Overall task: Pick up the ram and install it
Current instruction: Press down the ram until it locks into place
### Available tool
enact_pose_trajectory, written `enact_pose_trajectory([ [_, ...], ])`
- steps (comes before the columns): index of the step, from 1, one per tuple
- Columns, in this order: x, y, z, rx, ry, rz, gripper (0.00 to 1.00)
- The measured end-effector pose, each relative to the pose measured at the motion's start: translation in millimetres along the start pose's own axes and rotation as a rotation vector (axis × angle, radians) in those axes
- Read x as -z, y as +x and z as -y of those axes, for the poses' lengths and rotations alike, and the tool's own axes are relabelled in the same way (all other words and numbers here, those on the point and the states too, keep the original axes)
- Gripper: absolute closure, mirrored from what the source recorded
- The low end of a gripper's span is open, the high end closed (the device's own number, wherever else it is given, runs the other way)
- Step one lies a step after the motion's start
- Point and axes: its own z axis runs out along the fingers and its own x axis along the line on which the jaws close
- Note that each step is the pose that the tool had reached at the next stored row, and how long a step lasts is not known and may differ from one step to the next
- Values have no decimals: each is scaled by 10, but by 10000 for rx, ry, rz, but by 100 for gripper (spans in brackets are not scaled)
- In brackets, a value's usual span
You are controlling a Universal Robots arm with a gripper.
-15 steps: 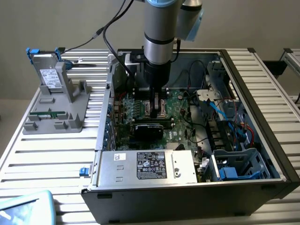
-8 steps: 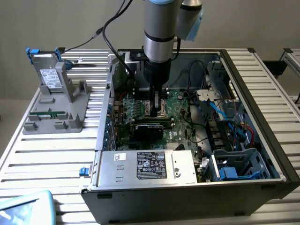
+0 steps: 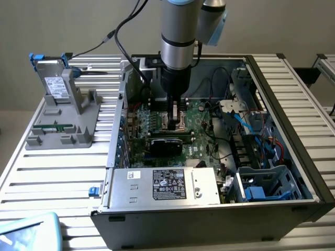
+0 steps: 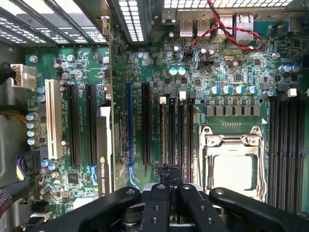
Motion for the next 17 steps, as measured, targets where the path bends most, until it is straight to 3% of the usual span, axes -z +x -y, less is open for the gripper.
enact_pose_trajectory([
  [17, 0, -95, 22, 32, 0, 0, 89],
])
